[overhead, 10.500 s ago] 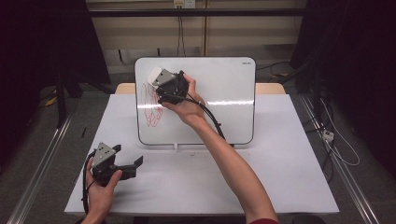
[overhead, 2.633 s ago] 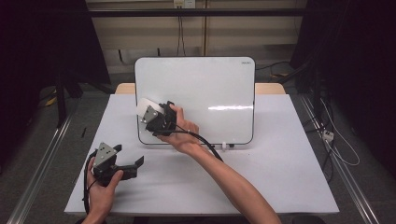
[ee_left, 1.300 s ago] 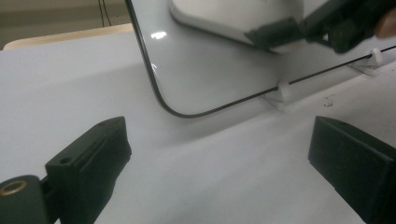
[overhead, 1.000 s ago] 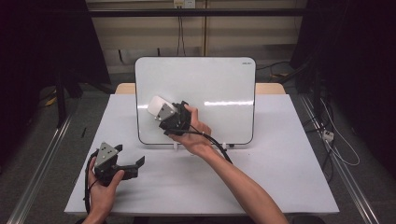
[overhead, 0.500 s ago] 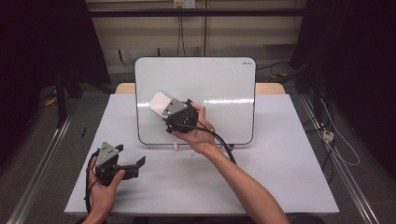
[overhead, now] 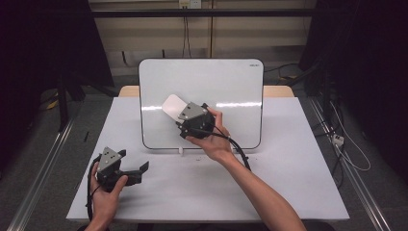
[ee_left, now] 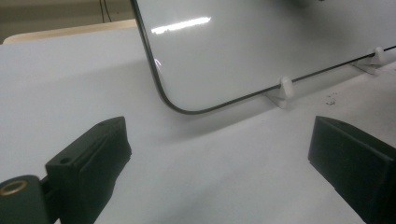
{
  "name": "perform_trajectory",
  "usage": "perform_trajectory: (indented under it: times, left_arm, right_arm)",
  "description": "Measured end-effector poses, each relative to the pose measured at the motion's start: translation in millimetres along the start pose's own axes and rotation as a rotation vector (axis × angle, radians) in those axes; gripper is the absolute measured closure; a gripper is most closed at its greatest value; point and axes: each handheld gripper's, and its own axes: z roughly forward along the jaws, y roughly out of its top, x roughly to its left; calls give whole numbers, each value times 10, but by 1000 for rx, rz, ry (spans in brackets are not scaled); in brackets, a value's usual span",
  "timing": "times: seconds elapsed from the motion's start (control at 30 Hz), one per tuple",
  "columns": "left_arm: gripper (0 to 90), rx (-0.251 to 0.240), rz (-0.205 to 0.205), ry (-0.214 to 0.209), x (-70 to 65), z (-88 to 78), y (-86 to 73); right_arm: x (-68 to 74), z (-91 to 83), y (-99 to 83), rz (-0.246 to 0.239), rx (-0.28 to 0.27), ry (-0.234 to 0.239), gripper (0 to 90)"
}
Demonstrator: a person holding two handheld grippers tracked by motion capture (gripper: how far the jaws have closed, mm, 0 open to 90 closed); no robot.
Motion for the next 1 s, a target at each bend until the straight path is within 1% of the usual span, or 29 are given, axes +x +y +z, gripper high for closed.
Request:
perform_trajectory:
  times: [0.07,0.13,0.2,0.27,0.3,0.37,0.4,0.43,0.47,0.53,0.63,0.67,0.7,0.8,0.9,1.0]
  left_arm:
    - [51,7,4,2,7,1,-1]
    - [51,4,2,3,-5,0,1]
    - [51,-1,6,-4,-32,-16,12]
    - [50,4,30,-7,-58,-27,24]
    - [50,8,30,-12,-62,-29,26]
    - [50,1,20,-7,-62,-13,18]
    - [50,6,21,-4,-51,-12,16]
    - [51,11,23,0,-39,-16,13]
    - [51,10,15,-1,-34,-19,13]
    - [50,4,11,5,-26,-21,12]
    - [51,7,18,9,-23,-10,11]
    - [50,12,17,7,-28,-4,10]
    - [51,10,16,5,-36,1,12]
    - [50,8,26,2,-47,-1,16]
    - [51,16,12,-1,-26,12,1]
    - [51,15,11,1,-5,4,-3]
  right_arm:
    - [-34,-44,-34,11,-6,-11,316]
    - [-57,-86,-67,20,-9,-22,316]
    - [-80,-125,-107,28,-11,-22,316]
    - [-93,-161,-147,43,-18,-32,316]
    - [-97,-179,-164,44,-17,-33,316]
    - [-92,-211,-191,44,-21,-40,316]
    - [-87,-230,-202,41,-24,-50,316]
    - [-90,-249,-209,42,-26,-52,316]
    - [-96,-268,-214,47,-30,-52,316]
    - [-117,-306,-229,50,-34,-62,316]
    - [-166,-347,-269,71,-35,-74,316]
    - [-179,-352,-283,85,-34,-78,316]
    - [-189,-358,-296,95,-34,-72,316]
    - [-209,-401,-337,92,-32,-80,316]
    - [-273,-454,-393,108,-29,-98,316]
    - [-351,-512,-461,131,-24,-109,316]
